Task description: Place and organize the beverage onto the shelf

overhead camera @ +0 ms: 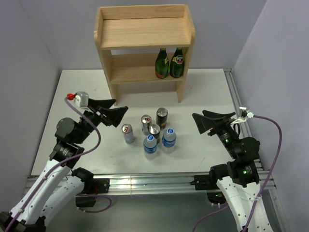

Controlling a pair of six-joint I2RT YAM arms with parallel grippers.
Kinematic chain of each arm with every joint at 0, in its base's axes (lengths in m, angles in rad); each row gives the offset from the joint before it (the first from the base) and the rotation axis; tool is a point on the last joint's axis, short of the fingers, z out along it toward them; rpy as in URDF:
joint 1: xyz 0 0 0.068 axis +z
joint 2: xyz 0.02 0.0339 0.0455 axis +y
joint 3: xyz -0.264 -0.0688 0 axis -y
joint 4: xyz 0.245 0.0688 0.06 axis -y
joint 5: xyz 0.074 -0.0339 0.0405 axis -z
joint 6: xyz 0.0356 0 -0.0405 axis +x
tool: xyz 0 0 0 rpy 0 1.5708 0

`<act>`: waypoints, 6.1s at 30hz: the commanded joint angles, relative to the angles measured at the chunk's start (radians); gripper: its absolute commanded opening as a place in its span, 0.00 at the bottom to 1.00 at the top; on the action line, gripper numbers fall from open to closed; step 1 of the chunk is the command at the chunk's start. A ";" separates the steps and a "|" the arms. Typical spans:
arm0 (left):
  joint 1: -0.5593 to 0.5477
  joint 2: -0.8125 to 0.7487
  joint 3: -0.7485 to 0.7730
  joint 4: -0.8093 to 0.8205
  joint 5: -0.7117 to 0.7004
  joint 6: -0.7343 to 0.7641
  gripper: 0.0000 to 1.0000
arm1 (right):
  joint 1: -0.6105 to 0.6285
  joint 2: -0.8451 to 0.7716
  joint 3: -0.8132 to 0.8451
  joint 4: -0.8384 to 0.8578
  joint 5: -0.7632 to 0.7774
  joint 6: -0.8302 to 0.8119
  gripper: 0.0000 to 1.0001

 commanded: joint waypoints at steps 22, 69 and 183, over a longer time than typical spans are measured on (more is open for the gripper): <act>-0.554 0.119 -0.109 -0.322 -1.018 -0.216 0.98 | 0.142 0.011 -0.173 -0.361 0.265 -0.018 1.00; -1.186 0.688 -0.182 -0.031 -1.178 -0.474 0.99 | 1.279 0.481 -0.112 -0.596 1.353 0.645 1.00; 0.018 1.253 1.776 -0.395 -0.704 0.409 0.00 | 1.279 0.507 -0.213 -0.381 1.339 0.519 1.00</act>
